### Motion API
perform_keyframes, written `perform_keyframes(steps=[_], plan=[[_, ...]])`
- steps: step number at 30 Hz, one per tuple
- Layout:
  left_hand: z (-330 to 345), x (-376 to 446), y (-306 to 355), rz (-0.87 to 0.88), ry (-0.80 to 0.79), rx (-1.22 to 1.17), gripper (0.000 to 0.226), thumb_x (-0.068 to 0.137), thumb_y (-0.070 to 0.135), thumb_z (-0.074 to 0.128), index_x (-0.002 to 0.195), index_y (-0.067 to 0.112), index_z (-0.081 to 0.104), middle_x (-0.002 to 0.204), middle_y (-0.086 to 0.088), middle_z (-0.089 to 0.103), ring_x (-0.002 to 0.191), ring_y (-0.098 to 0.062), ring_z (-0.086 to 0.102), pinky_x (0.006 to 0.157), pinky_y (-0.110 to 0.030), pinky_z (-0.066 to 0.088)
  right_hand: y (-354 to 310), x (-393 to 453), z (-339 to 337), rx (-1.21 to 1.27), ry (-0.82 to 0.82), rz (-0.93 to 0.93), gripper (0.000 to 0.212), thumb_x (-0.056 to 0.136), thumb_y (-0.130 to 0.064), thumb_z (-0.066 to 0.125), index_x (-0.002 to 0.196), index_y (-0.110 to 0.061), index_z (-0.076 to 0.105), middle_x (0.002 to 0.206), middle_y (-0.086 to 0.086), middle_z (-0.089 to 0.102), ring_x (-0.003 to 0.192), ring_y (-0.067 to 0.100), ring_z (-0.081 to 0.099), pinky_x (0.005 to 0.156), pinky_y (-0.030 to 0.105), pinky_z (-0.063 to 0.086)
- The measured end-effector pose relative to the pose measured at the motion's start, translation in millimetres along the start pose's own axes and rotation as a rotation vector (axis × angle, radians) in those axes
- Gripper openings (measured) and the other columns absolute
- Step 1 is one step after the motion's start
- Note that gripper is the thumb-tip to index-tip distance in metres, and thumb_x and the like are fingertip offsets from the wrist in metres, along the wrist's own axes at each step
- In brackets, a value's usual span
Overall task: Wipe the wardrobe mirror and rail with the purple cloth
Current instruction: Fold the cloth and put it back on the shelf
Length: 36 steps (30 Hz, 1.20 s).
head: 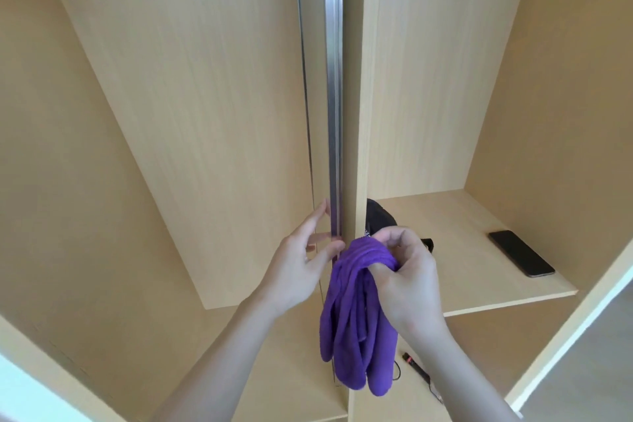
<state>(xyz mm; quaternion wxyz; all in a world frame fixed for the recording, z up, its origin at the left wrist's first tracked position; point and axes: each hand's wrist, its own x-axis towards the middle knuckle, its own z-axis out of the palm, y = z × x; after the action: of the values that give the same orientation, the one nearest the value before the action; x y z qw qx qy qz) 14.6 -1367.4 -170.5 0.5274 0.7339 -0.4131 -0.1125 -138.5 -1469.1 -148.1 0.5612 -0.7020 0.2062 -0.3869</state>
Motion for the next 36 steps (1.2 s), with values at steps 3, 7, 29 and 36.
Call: perform_keyframes(steps=[3,7,29,36], plan=[[-0.6,12.3,-0.6,-0.002,0.024,0.012,0.065,0.097,0.045,0.063,0.145,0.059,0.022,0.13,0.047,0.043,0.115,0.021,0.055,0.085,0.003,0.039,7.0,-5.6,-5.7,-0.037,-0.006,0.03,0.039,0.08,0.014,0.057,0.091,-0.023,0.063,0.082,-0.005,0.07,0.076,0.015,0.067,0.065,0.02,0.053],[2.0,21.4,-6.8,0.003,0.023,0.019,0.068,0.099,0.043,0.06,0.153,0.049,0.019,0.135,0.048,0.033,0.114,0.025,0.052,0.083,0.006,0.036,16.3,-8.6,-9.1,-0.075,-0.009,0.079,0.038,0.079,0.013,0.057,0.089,-0.024,0.062,0.08,-0.002,0.069,0.075,0.017,0.067,0.063,0.024,0.055],[0.0,43.4,-1.4,-0.087,0.048,0.215,0.066,0.105,0.042,0.05,0.162,0.032,0.019,0.163,0.005,0.036,0.149,-0.021,0.036,0.106,-0.026,0.029,7.1,-54.1,-29.0,-0.946,-0.557,0.302,0.015,0.085,-0.01,0.055,0.098,-0.014,0.062,0.089,0.001,0.062,0.079,0.018,0.062,0.053,0.022,0.043],[-0.9,6.9,20.5,-0.147,0.096,0.111,0.066,0.102,0.042,0.055,0.16,0.029,0.025,0.158,0.003,0.042,0.135,-0.02,0.052,0.113,-0.037,0.04,5.7,-68.4,-31.0,-0.696,-0.592,0.522,0.021,0.089,-0.008,0.052,0.103,-0.018,0.063,0.1,0.003,0.064,0.094,0.02,0.064,0.062,0.022,0.045]])
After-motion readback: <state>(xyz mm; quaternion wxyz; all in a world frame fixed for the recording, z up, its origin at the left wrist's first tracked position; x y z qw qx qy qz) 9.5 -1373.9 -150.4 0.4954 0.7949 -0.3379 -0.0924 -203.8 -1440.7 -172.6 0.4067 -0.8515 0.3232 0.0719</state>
